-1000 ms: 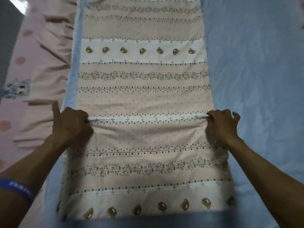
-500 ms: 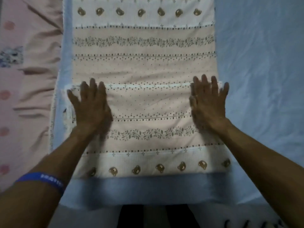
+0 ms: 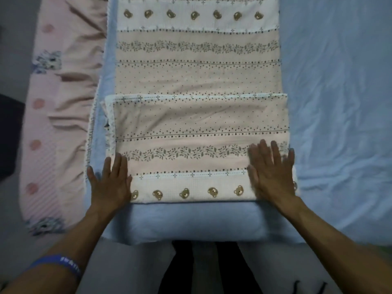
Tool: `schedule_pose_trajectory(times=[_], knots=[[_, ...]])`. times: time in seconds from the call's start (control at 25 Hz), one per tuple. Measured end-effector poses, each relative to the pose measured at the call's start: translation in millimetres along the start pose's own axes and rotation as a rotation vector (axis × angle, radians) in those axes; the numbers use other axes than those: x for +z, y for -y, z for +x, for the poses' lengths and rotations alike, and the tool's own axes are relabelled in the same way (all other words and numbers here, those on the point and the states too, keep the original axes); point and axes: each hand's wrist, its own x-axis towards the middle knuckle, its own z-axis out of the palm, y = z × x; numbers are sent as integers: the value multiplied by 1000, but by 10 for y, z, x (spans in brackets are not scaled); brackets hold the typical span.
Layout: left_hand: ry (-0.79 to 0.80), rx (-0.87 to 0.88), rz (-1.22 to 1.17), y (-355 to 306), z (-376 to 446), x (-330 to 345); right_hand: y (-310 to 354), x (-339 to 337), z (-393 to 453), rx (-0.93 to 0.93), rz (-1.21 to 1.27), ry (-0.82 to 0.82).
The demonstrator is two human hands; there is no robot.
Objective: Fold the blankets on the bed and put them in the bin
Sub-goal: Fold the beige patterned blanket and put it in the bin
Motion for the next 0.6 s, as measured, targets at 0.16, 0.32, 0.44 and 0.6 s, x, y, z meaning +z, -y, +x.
schedule_pose_trajectory(times=[0.16, 0.32, 0.44, 0.6], knots=[[-50, 211, 160, -158, -220, -119, 452, 215, -585, -248, -30, 11], [21, 291, 197, -493, -394, 10, 427, 389, -712, -84, -108, -5], [-147, 266, 192, -382, -262, 172, -36, 425, -495, -78, -168, -113], [-323, 298, 115, -251, -72, 119, -272, 298, -399, -152, -243, -194]])
